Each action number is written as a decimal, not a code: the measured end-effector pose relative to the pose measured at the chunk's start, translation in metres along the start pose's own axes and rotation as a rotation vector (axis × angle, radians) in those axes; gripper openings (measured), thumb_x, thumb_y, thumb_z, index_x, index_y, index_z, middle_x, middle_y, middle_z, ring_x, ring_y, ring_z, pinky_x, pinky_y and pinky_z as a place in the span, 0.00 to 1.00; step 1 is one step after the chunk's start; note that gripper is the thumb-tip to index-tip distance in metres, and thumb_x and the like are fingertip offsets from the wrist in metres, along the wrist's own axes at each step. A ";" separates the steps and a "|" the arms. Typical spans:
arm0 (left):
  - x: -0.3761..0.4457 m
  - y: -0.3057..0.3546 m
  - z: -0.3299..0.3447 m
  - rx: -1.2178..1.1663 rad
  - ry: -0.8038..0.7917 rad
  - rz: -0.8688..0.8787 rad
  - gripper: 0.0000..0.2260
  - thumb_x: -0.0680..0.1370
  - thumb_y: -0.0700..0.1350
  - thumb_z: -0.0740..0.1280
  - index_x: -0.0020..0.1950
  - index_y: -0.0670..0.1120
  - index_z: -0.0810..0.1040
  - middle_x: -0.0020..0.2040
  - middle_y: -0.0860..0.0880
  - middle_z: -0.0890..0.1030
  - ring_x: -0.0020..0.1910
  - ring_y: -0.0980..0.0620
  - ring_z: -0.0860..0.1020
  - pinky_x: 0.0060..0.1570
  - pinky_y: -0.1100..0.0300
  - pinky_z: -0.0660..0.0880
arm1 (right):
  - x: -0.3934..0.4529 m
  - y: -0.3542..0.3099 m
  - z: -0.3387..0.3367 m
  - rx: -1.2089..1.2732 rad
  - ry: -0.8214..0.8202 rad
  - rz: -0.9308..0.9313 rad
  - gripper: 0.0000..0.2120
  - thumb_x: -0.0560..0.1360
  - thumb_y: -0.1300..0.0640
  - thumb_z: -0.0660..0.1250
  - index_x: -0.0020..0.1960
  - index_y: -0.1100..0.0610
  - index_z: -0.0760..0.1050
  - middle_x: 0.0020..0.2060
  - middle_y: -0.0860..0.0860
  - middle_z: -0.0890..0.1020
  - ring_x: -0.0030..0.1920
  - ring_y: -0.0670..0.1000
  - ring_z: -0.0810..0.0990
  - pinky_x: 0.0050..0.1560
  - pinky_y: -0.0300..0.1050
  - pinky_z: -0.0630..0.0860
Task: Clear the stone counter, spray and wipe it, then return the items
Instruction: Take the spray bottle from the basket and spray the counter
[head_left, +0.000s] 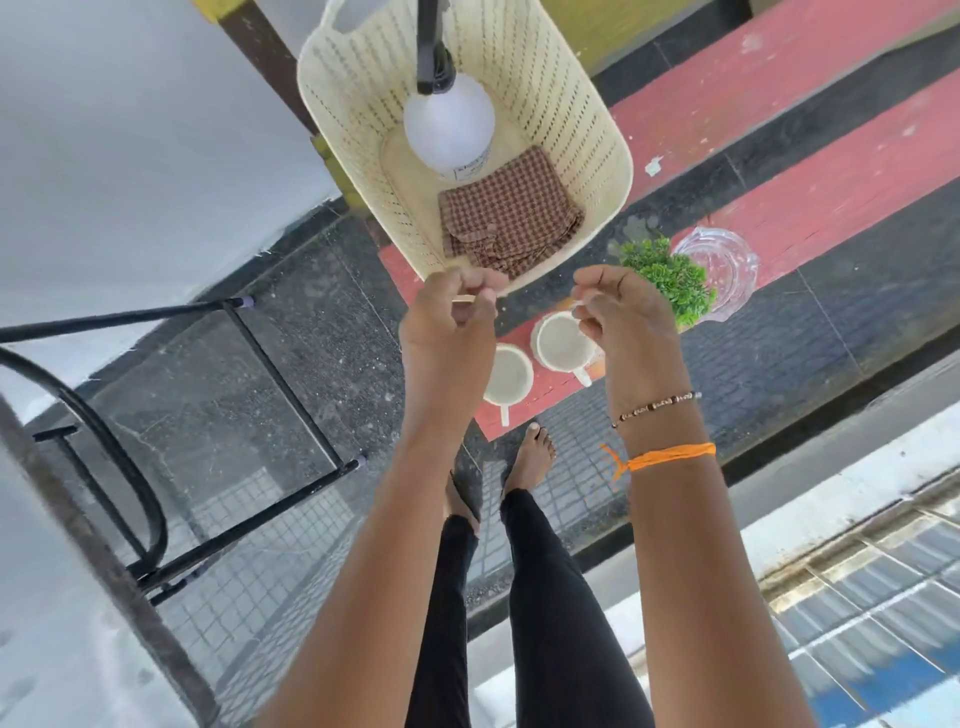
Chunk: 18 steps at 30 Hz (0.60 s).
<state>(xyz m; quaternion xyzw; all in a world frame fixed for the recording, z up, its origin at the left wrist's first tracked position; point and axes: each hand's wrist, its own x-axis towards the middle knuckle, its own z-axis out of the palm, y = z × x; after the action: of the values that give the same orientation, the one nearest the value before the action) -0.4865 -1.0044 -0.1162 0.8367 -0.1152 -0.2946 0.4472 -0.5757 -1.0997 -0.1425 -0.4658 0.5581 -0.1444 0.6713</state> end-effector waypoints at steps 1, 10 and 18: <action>0.004 0.004 -0.005 -0.029 0.020 -0.009 0.08 0.76 0.39 0.62 0.47 0.50 0.79 0.45 0.55 0.81 0.38 0.67 0.75 0.40 0.72 0.72 | 0.001 -0.010 0.007 -0.012 -0.051 -0.027 0.15 0.75 0.69 0.58 0.40 0.52 0.74 0.36 0.50 0.75 0.35 0.45 0.72 0.42 0.36 0.69; 0.073 0.016 -0.008 -0.213 -0.073 -0.259 0.08 0.77 0.39 0.62 0.55 0.45 0.76 0.46 0.51 0.79 0.45 0.56 0.79 0.52 0.60 0.76 | 0.075 -0.050 0.074 -0.813 -0.177 -0.271 0.15 0.77 0.65 0.56 0.61 0.63 0.74 0.59 0.58 0.78 0.61 0.56 0.75 0.56 0.41 0.67; 0.111 0.014 0.001 -0.278 -0.059 -0.328 0.17 0.77 0.34 0.57 0.65 0.43 0.69 0.57 0.47 0.76 0.54 0.51 0.77 0.44 0.65 0.72 | 0.129 -0.067 0.119 -0.732 -0.282 -0.510 0.27 0.72 0.63 0.66 0.69 0.59 0.63 0.67 0.55 0.70 0.65 0.54 0.70 0.65 0.41 0.65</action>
<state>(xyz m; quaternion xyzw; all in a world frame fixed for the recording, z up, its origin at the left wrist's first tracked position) -0.3975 -1.0635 -0.1479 0.7654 0.0513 -0.4009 0.5008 -0.4052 -1.1711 -0.1758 -0.8094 0.3434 -0.0340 0.4751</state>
